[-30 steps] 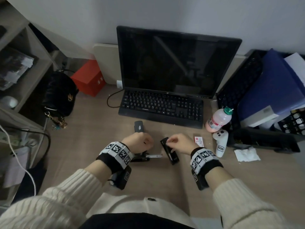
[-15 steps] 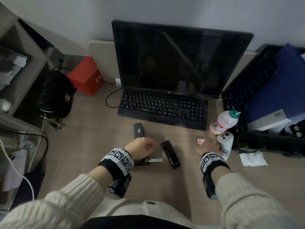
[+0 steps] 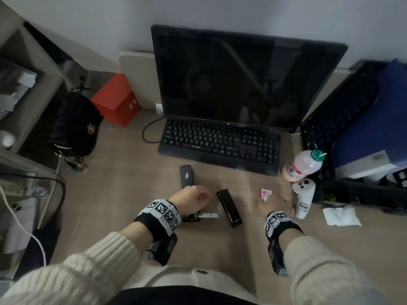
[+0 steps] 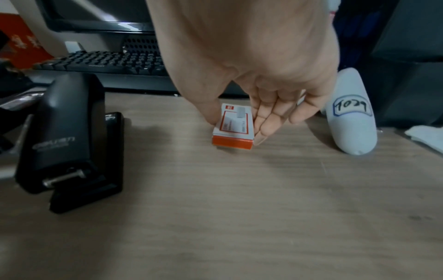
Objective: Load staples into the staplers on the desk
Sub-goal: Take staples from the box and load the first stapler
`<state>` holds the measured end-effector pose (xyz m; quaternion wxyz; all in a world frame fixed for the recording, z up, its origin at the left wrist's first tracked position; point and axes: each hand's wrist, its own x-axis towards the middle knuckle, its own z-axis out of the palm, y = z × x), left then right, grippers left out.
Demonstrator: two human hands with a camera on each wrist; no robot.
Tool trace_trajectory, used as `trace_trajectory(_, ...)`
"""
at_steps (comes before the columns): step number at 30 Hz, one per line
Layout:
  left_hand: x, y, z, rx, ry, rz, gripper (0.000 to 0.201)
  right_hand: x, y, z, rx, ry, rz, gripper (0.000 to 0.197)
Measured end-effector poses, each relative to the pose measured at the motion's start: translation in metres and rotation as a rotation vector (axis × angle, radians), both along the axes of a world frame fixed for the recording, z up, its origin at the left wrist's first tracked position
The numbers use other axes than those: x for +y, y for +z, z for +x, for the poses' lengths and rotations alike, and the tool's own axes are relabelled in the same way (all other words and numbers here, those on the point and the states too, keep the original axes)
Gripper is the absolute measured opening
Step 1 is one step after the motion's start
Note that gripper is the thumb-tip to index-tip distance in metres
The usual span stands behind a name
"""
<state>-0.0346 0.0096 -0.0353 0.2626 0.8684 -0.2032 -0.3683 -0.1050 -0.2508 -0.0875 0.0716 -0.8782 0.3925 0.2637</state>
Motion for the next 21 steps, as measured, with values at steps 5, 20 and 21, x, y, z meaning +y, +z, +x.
trace_trajectory(5,0.003,0.001,-0.001,-0.008,-0.005,0.000,0.023,0.008,0.011,0.000,0.013,0.057,-0.001,0.053)
trace_trajectory(20,0.018,0.020,-0.017,0.071,0.246,-0.306,0.062,0.074,0.090,-0.012,-0.596,0.378,0.420,0.049)
trace_trajectory(21,0.019,0.022,-0.019,0.123,0.295,-0.361,0.068,0.083,0.096,-0.015,-0.602,0.438,0.435,0.049)
